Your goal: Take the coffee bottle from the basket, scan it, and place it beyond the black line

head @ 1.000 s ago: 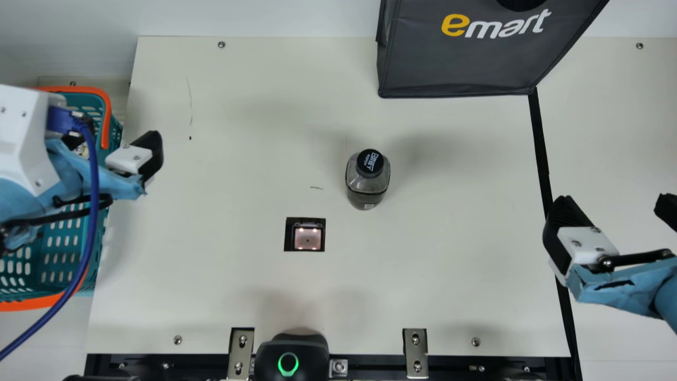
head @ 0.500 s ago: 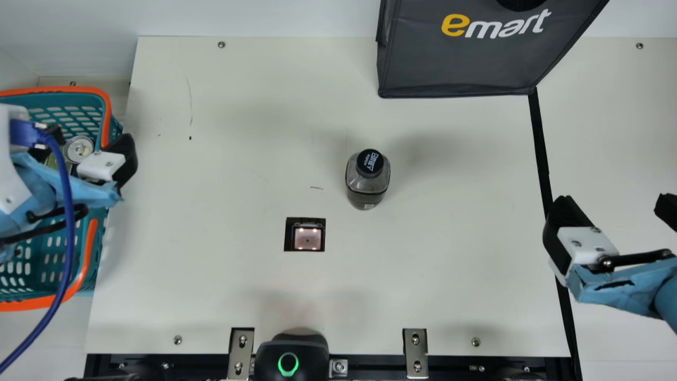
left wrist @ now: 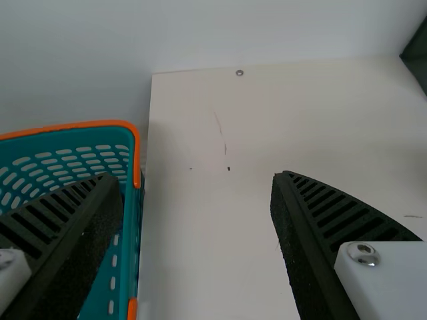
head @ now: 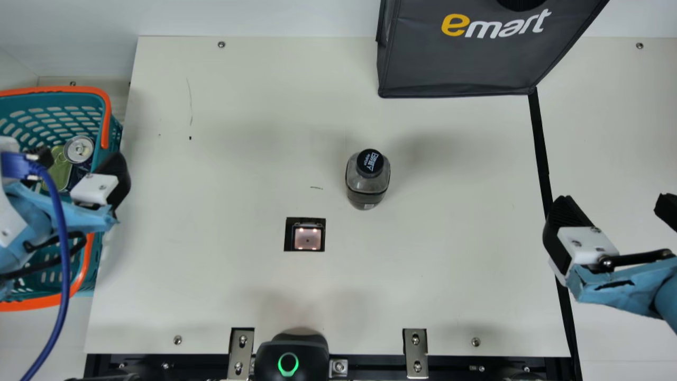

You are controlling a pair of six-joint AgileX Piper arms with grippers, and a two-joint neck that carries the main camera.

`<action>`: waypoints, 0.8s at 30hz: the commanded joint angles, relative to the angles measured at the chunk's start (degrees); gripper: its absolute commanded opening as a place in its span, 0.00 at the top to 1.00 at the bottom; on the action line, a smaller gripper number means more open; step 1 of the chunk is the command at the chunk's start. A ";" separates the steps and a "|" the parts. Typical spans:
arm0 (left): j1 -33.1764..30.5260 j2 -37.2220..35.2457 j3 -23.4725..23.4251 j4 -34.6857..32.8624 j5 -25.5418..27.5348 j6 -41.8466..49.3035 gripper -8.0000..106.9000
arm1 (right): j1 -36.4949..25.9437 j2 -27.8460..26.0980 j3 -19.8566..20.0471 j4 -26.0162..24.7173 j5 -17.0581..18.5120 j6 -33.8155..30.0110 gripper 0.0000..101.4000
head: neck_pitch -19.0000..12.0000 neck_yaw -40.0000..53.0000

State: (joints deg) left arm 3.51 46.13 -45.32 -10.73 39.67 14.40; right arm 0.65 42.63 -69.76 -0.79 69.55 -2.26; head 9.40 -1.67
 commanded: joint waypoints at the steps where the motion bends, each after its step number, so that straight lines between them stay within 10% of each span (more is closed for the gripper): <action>1: 0.12 -0.94 0.55 0.25 0.20 -0.36 0.15 | 0.00 0.00 0.00 0.00 0.00 0.00 0.10 | -1.48 0.09; 24: 0.15 -10.21 4.27 1.81 6.34 -4.80 0.15 | 0.00 0.00 0.00 0.00 -0.06 0.00 0.10 | -1.48 0.09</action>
State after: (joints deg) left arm 3.78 36.05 -41.11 -8.95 45.82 9.69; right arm 0.65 42.63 -69.76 -0.79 69.50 -2.26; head 9.40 -1.67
